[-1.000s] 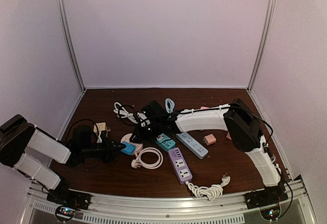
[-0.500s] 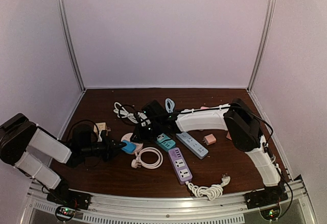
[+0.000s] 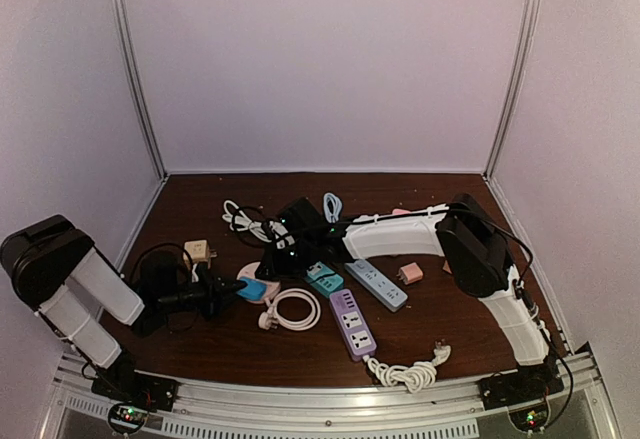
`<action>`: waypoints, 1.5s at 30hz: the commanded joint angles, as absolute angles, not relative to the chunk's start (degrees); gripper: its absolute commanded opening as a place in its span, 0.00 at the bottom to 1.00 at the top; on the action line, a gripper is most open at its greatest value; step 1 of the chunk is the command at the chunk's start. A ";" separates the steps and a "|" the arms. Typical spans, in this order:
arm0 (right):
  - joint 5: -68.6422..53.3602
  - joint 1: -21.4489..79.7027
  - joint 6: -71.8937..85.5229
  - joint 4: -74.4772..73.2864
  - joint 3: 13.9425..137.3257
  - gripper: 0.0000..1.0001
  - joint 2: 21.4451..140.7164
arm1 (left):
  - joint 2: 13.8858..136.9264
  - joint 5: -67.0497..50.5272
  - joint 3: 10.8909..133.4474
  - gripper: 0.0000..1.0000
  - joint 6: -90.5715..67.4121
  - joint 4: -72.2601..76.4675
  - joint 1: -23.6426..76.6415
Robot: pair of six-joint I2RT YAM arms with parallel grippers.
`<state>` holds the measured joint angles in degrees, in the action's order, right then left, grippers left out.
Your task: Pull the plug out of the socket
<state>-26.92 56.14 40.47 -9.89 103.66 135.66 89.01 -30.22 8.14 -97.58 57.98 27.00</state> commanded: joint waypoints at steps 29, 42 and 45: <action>-23.83 56.59 39.38 -14.28 102.92 0.16 139.34 | 94.21 -35.34 11.13 0.02 -99.43 81.03 27.25; -23.49 56.60 39.01 -15.49 103.27 0.16 139.87 | 88.70 -38.03 14.09 0.00 -93.01 68.45 27.25; -23.49 56.60 39.01 -15.76 103.19 0.16 140.05 | 87.62 -38.46 14.92 0.00 -91.59 66.28 27.25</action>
